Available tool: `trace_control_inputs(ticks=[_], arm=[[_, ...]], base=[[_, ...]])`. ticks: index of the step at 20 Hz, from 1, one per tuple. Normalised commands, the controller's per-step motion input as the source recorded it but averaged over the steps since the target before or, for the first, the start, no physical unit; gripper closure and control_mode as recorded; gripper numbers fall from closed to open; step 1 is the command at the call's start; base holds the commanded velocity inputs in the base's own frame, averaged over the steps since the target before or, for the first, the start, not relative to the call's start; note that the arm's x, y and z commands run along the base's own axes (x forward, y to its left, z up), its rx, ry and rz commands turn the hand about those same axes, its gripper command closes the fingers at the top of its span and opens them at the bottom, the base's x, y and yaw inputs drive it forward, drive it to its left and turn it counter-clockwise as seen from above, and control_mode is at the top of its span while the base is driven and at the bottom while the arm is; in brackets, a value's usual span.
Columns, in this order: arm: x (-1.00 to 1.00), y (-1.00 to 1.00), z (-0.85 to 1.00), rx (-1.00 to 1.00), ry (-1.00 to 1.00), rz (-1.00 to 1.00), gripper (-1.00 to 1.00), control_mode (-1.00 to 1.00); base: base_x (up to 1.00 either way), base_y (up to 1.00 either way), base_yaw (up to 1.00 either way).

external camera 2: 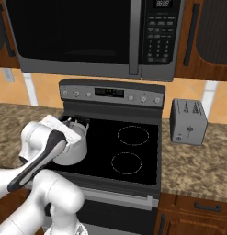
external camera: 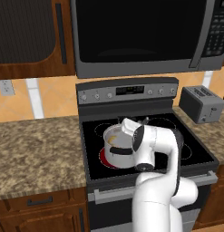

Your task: Put the carrot and potato in the pot. Retrieve the spatula and lightly stir the vegetables in the pot.

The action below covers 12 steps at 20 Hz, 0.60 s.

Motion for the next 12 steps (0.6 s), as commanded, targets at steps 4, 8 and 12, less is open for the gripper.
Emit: trace_control_inputs(ticks=[4,8,12], arm=[[0.00,0.00,0.24,-0.05,-0.17,-0.25,1.00,-1.00],[-0.09,0.00,0.33,-0.05,-0.19,-0.24,1.00,-1.00],[-0.34,-0.02,0.40,-0.01,-0.18,-0.20,1.00,-1.00]], base=[[0.00,0.00,0.00],[0.00,0.00,0.00],[0.00,0.00,0.00]])
